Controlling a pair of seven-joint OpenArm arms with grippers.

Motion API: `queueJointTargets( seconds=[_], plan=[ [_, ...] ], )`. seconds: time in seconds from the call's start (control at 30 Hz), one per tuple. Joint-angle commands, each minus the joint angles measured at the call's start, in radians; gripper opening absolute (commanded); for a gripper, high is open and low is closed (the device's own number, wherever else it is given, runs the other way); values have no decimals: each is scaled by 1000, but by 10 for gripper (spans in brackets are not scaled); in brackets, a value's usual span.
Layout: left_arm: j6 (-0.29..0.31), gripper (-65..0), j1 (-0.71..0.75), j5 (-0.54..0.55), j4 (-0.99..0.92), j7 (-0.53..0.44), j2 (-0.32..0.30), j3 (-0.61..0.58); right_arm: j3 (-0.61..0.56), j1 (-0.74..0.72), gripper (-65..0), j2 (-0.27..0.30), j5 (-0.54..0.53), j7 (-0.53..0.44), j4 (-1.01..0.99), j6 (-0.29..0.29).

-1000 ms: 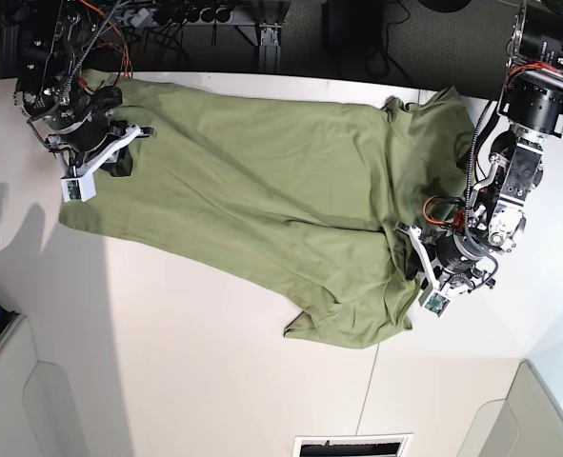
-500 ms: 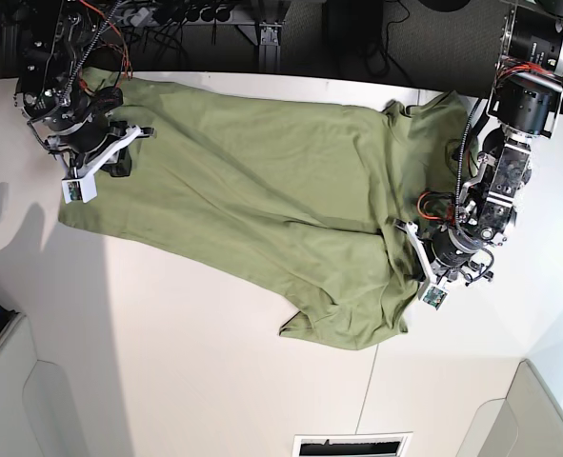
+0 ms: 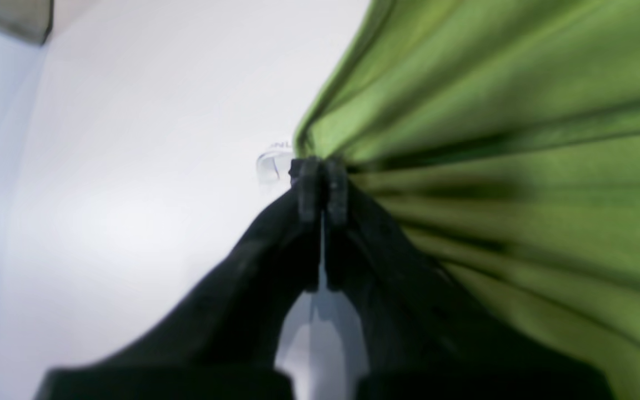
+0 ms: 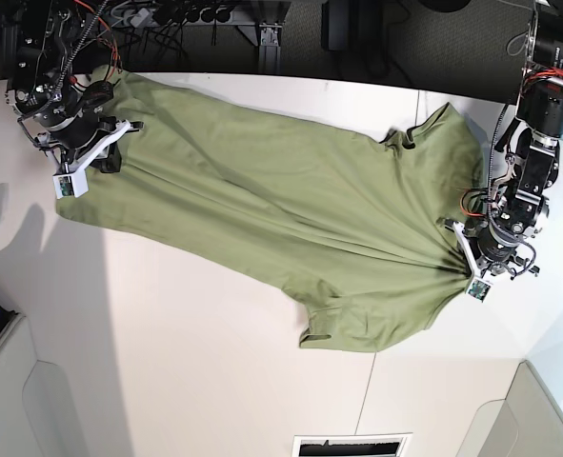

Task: Layout the t-shirt on the table in an organized manner, then fold the t-shirt properly
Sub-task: 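Pull the shirt corner with the left gripper and release it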

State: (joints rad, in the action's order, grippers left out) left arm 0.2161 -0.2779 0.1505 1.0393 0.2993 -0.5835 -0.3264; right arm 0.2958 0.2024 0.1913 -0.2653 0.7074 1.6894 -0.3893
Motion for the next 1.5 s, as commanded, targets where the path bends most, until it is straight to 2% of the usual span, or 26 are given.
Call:
queueJointTargets(
  seconds=[0.0,0.07,0.13,0.2,0.3,0.47,0.57,0.67,0.77,0.9,1.1,1.13,1.23,1.37,1.47],
  plan=[
    [-14,-549,-24,-12,3,34,-31,6,4,-2,-650,16,14,7,8,14],
    [-7,-456,-37,7,6,54,-52,6,4,-5,-650,18,14,7,8,20],
    [34,-416,-43,73,30,95,-81,6,4,-6,-650,19,13,4,8,19],
    [101,-415,-38,158,85,117,-117,6,4,-8,-650,19,11,-4,8,19],
    [145,-415,-15,263,209,136,-183,6,4,-11,-650,19,4,-24,8,19],
    [223,-415,61,375,406,196,-285,6,4,-11,-650,27,-73,-40,16,19],
    [223,-415,129,400,475,252,-306,6,4,-16,-650,27,-108,-57,34,2],
    [222,-415,199,399,486,252,-309,6,4,-47,-650,27,-134,-52,40,-35],
    [222,-415,255,396,486,247,-309,7,4,-76,-650,27,-140,-51,40,-38],
    [187,-415,304,342,486,232,-302,7,4,-114,-650,27,-140,-44,39,-38],
    [188,-417,315,323,485,232,-251,7,4,-142,-650,27,-141,-32,39,-37],
    [178,-449,314,311,483,232,-235,7,4,-141,-650,27,-143,-32,39,-37],
    [95,-650,314,231,480,231,-208,7,4,-141,-650,27,-143,-24,39,-37],
    [-35,-650,314,114,480,225,-236,7,4,-141,-650,27,-129,-22,32,-37],
    [-51,-650,314,97,481,232,-284,7,4,-141,-650,27,-88,-28,-11,-37]
  ],
)
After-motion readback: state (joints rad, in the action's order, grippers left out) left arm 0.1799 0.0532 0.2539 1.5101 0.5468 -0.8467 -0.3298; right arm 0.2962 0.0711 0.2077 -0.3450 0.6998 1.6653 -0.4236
